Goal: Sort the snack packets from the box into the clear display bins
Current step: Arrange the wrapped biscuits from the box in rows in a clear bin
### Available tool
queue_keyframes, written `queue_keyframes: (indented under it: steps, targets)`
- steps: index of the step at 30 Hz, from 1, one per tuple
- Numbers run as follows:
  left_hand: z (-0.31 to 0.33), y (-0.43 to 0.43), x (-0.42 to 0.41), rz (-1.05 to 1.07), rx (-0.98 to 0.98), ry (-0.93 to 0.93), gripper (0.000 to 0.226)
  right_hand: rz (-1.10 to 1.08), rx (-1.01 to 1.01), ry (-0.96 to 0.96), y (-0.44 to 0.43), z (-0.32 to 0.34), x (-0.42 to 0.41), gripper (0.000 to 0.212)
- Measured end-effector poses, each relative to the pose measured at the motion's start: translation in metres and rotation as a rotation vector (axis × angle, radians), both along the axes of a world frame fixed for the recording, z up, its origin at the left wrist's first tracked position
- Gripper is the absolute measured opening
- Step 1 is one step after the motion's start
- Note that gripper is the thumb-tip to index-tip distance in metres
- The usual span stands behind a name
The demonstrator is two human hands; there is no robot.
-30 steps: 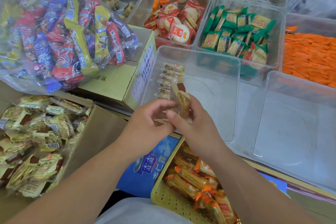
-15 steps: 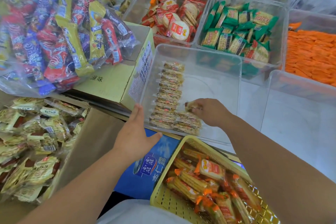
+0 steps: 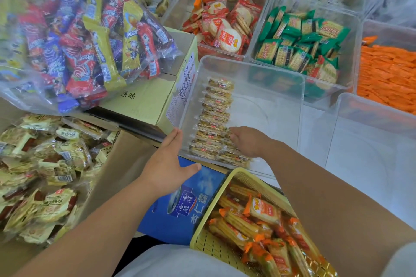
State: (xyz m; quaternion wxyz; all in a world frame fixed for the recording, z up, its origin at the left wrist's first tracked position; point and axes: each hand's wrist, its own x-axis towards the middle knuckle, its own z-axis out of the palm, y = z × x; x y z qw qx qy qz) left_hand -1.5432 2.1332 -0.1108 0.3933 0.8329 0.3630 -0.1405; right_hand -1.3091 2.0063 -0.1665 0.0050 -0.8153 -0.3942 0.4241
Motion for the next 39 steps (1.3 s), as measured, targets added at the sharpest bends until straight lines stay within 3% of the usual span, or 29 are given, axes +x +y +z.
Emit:
queue_keyframes:
  steps: [3, 6, 12, 16, 21, 24, 27, 29, 32, 39]
  targets:
    - [0.015, -0.001, -0.005, 0.004, -0.012, -0.039, 0.097, -0.039, 0.01, -0.015, -0.002, 0.007, -0.002, 0.059]
    - [0.036, -0.008, -0.022, 0.03, 0.01, -0.159, 0.075, -0.144, 0.147, -0.094, -0.003, 0.023, -0.014, 0.068]
    - [0.072, -0.001, -0.105, 0.149, 0.08, -0.445, 0.032, -0.21, 0.518, -0.162, 0.02, 0.067, -0.08, 0.041]
    - [0.075, 0.03, -0.176, 0.316, 0.122, -0.431, 0.024, -0.017, 0.754, -0.132, 0.051, 0.1, -0.171, 0.032]
    - [0.064, 0.099, -0.256, 0.393, 0.217, -0.271, 0.029, 0.244, 0.821, -0.105, 0.091, 0.118, -0.288, 0.04]
    - [0.051, 0.148, -0.288, 0.234, 0.187, 0.042, 0.061, 0.454, 0.572, -0.153, 0.11, 0.112, -0.331, 0.044]
    - [0.031, 0.186, -0.302, -0.057, 0.14, 0.358, 0.085, 0.599, 0.322, -0.374, 0.121, 0.105, -0.348, 0.066]
    - [0.018, 0.207, -0.3, -0.244, 0.078, 0.46, 0.083, 0.592, 0.281, -0.43, 0.124, 0.103, -0.353, 0.072]
    - [0.002, 0.23, -0.286, -0.382, 0.037, 0.506, 0.076, 0.563, 0.27, -0.443, 0.121, 0.102, -0.351, 0.064]
    - [-0.012, 0.242, -0.271, -0.732, 0.131, 0.647, 0.101, 0.472, 0.254, -0.461, 0.124, 0.103, -0.361, 0.061]
